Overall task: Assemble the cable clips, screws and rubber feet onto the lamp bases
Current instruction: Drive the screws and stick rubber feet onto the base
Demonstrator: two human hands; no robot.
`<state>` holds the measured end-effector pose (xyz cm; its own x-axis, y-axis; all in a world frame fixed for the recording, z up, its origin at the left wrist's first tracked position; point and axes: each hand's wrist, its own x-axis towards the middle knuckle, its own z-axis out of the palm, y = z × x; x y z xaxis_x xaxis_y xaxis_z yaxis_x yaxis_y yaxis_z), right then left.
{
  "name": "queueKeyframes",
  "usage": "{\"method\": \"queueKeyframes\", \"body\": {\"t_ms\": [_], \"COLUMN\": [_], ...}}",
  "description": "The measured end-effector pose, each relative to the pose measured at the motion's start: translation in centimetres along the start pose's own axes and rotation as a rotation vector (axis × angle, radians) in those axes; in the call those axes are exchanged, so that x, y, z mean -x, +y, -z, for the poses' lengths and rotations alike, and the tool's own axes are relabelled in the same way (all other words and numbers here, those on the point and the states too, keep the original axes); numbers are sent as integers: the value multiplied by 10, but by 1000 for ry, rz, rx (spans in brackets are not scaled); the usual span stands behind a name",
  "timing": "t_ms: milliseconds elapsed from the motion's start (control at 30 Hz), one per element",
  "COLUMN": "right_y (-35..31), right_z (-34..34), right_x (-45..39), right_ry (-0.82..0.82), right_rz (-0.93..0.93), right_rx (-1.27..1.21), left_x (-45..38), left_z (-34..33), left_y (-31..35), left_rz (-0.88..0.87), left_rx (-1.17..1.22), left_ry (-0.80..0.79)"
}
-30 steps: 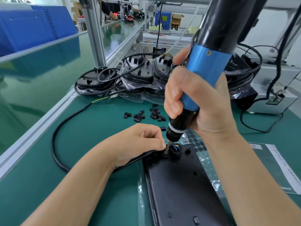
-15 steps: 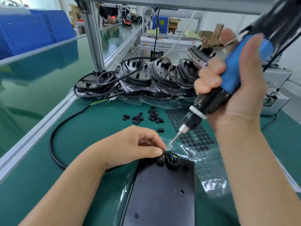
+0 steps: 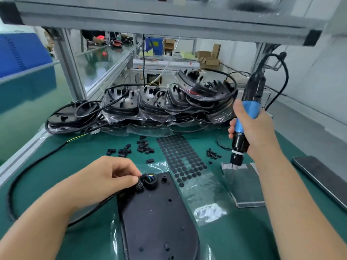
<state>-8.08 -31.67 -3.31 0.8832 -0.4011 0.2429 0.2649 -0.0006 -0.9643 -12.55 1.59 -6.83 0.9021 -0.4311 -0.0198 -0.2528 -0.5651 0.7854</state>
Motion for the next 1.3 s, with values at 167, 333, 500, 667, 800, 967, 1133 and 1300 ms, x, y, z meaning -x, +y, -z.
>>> {"method": "queueKeyframes", "body": {"t_ms": [167, 333, 500, 667, 800, 967, 1133, 1300], "right_y": [13, 26, 34, 28, 18, 28, 50, 56], "right_z": [18, 21, 23, 31, 21, -3, -12, -12], "right_x": [-14, -17, -11, -6, 20, 32, 36, 35], "right_ry": [73, 111, 72, 270, 270, -753, -745, -632], "right_rz": [0, -55, -120, -4, 503, 322, 261, 268], "right_rx": [41, 45, 74, 868, 925, 1159, 1197, 1086], "left_x": [-11, -46, -91, -110, -113, -114, -114, -113], "left_z": [-11, -37, -69, -83, -78, -76, -76, -81], "left_y": [22, 59, 87, 78, 68, 63, 59, 61], "left_rz": [-20, -61, 23, 135, 115, 91, 33, -42], "left_rx": [-79, -327, -835, -906, -858, -799, -794, -826], "left_ry": [135, 181, -213, -300, -232, -164, -113, -76]}}
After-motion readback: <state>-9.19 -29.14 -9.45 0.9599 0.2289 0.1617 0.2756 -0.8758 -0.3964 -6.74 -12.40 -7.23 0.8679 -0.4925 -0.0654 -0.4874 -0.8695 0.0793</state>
